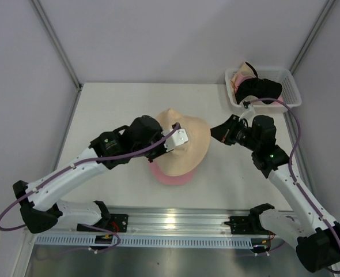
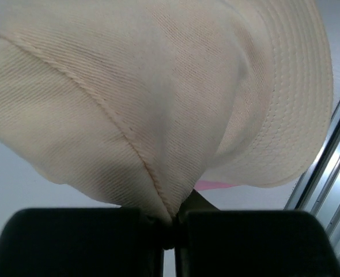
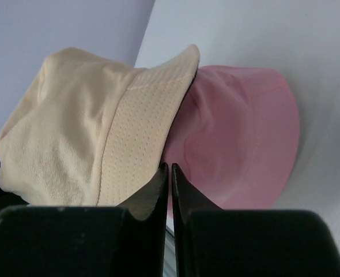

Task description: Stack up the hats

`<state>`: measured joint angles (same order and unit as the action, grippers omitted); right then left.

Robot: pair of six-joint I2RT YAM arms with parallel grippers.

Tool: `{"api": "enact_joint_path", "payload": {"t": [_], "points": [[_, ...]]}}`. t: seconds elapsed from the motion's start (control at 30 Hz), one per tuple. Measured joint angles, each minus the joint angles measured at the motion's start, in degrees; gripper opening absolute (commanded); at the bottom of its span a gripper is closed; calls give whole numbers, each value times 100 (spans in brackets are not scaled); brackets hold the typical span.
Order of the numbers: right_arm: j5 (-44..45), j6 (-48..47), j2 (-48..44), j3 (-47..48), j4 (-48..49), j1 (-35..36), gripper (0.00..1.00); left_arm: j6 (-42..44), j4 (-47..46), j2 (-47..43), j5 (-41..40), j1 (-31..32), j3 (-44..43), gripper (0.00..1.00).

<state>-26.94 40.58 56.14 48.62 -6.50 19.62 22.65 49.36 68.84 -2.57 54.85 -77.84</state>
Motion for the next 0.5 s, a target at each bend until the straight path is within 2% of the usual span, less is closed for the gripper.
{"api": "enact_joint_path", "payload": {"t": [0.13,0.23,0.27,0.37,0.47,0.5], "points": [[229,-59,-328,-278,-468,-238,21,0,114,232,-162,66,-24,1],[531,-223,-354,-337,-1001,-363,23,0,177,243,-247,90,-52,3],[603,-289,-352,-358,-1158,-437,23,-2,192,245,-304,114,-72,16],[710,-332,-345,-444,-1440,-684,23,-13,225,330,-455,203,-160,40],[693,-245,-332,-516,-1453,-802,32,-184,267,527,-560,284,-356,50],[638,-177,-330,-542,-1370,-800,39,-249,264,568,-584,304,-407,54]]}}
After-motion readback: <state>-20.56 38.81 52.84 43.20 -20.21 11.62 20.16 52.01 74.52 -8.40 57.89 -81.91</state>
